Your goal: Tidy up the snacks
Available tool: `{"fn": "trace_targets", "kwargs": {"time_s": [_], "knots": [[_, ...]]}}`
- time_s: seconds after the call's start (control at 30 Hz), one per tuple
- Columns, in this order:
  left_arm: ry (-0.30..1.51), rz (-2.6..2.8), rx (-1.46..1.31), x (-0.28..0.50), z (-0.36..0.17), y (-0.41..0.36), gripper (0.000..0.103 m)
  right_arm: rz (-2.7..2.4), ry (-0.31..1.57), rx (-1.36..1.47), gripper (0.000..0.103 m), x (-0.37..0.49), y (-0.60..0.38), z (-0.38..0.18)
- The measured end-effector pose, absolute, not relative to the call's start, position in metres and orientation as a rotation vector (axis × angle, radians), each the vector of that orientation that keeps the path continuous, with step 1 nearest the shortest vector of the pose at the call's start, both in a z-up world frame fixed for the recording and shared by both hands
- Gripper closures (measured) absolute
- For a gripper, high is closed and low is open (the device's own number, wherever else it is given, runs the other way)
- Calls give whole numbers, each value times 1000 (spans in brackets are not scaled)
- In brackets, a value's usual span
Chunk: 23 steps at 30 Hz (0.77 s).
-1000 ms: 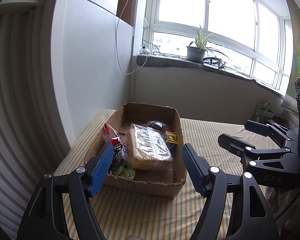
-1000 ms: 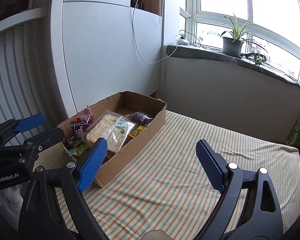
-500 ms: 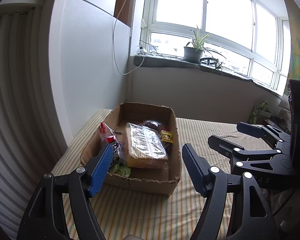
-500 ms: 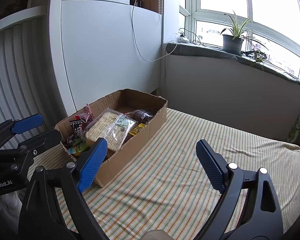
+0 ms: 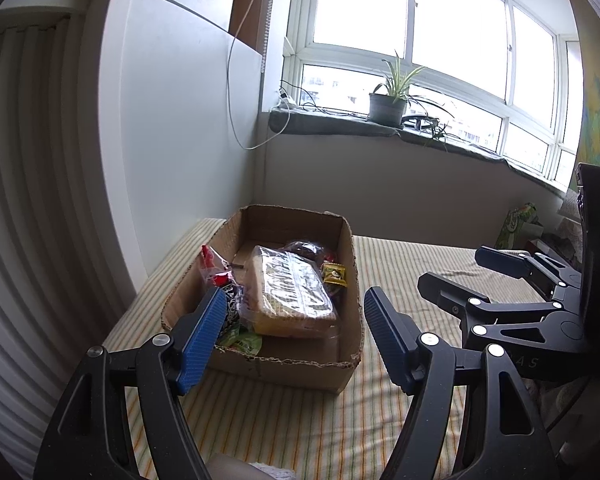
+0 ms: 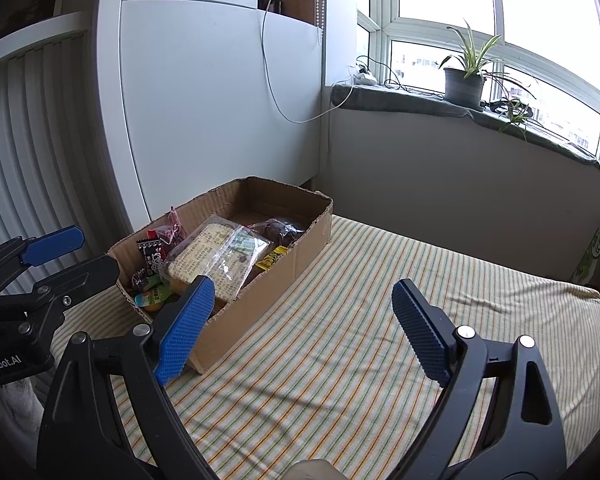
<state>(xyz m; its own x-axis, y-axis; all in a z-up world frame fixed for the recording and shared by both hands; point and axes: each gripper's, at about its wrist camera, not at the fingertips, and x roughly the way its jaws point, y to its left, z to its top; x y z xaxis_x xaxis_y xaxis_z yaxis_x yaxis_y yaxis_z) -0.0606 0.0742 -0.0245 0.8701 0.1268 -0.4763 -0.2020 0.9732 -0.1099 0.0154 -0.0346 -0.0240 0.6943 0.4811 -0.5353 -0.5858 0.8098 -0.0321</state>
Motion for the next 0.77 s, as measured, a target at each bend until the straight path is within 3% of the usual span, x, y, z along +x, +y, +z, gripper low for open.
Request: {"fn": "trace_targets", "kwargs": {"time_s": [0.77], "knots": [[491, 168, -151, -58, -29, 69, 32, 588, 529, -241, 10, 12, -32, -26]]}}
